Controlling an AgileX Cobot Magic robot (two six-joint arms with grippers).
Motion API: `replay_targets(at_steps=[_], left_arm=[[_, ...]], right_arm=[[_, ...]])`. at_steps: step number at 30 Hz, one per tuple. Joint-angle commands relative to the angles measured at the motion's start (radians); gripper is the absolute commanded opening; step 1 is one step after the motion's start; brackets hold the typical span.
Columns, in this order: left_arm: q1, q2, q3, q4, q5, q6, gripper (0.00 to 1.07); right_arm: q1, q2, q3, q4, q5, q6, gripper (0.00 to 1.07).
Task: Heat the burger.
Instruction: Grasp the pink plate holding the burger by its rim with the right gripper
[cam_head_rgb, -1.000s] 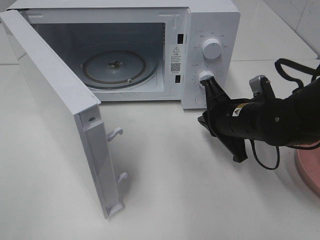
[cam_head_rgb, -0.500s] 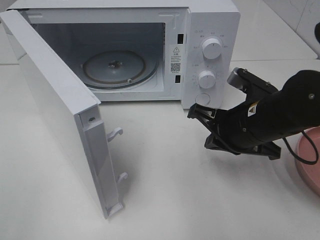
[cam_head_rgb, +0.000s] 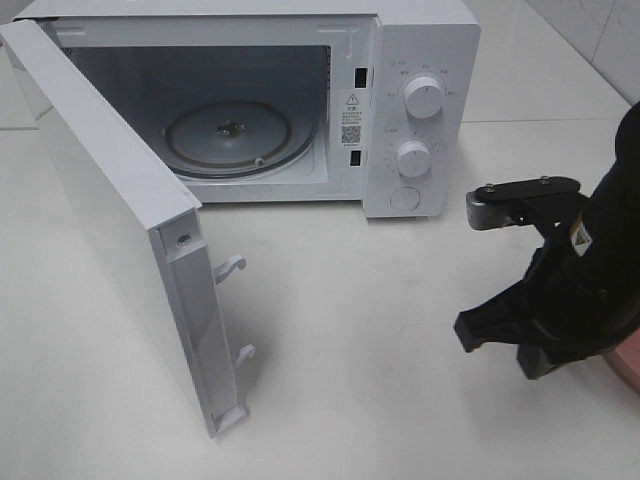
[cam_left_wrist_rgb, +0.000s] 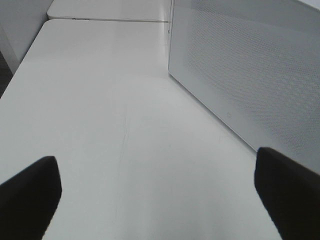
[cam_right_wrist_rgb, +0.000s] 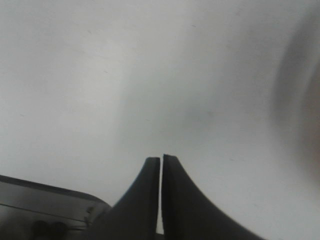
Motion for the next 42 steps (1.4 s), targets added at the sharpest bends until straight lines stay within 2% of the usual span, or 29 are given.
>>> replay_targets(at_steps=[1, 4, 6, 7, 9, 10, 12, 13, 14, 16, 26, 32, 34, 37, 38, 39, 40, 41, 42], left_arm=[[-0.004, -0.018, 0.002, -0.001, 0.001, 0.002, 0.98], [-0.004, -0.018, 0.002, -0.001, 0.001, 0.002, 0.98], [-0.004, -0.018, 0.002, 0.0, 0.001, 0.002, 0.98], [-0.004, -0.018, 0.002, 0.0, 0.001, 0.002, 0.98], [-0.004, -0.018, 0.002, 0.0, 0.001, 0.002, 0.98], [-0.004, -0.018, 0.002, 0.0, 0.001, 0.002, 0.98], [-0.004, -0.018, 0.002, 0.0, 0.001, 0.002, 0.98], [-0.004, -0.018, 0.002, 0.0, 0.001, 0.002, 0.98], [-0.004, -0.018, 0.002, 0.0, 0.001, 0.002, 0.98], [-0.004, -0.018, 0.002, 0.0, 0.001, 0.002, 0.98], [-0.004, -0.018, 0.002, 0.0, 0.001, 0.002, 0.98], [-0.004, -0.018, 0.002, 0.0, 0.001, 0.002, 0.98], [-0.004, -0.018, 0.002, 0.0, 0.001, 0.002, 0.98], [-0.004, -0.018, 0.002, 0.0, 0.001, 0.002, 0.98], [-0.004, -0.018, 0.002, 0.0, 0.001, 0.002, 0.98], [-0.004, -0.018, 0.002, 0.0, 0.001, 0.002, 0.98], [-0.004, -0.018, 0.002, 0.0, 0.001, 0.002, 0.98], [-0.004, -0.018, 0.002, 0.0, 0.001, 0.002, 0.98], [-0.004, -0.018, 0.002, 0.0, 0.001, 0.002, 0.98]], right_arm=[[-0.008, -0.018, -0.03, -0.089, 0.101, 0.008, 0.05], [-0.056, -0.024, -0.056, -0.085, 0.148, -0.04, 0.05], [-0.146, -0.031, -0.07, -0.042, 0.147, -0.127, 0.05], [-0.146, -0.031, -0.07, -0.042, 0.147, -0.127, 0.05], [-0.24, -0.033, -0.075, 0.01, 0.148, -0.23, 0.05], [-0.24, -0.033, -0.075, 0.01, 0.148, -0.23, 0.05], [-0.324, -0.033, -0.075, 0.068, 0.15, -0.309, 0.05], [-0.324, -0.033, -0.075, 0.068, 0.15, -0.309, 0.05], [-0.369, -0.033, -0.075, 0.107, 0.146, -0.341, 0.06], [-0.4, -0.033, -0.075, 0.137, 0.139, -0.366, 0.06], [-0.414, -0.033, -0.075, 0.138, 0.132, -0.389, 0.07], [-0.416, -0.033, -0.075, 0.098, 0.134, -0.384, 0.08], [-0.457, -0.033, -0.075, 0.095, 0.143, -0.381, 0.16], [-0.475, -0.033, -0.075, 0.104, 0.14, -0.381, 0.19], [-0.478, -0.033, -0.075, 0.111, 0.136, -0.383, 0.31], [-0.479, -0.033, -0.075, 0.121, 0.125, -0.393, 0.48], [-0.479, -0.032, -0.075, 0.12, 0.118, -0.392, 0.56], [-0.479, -0.032, -0.075, 0.12, 0.118, -0.392, 0.56], [-0.479, -0.032, -0.075, 0.112, 0.106, -0.384, 0.71]])
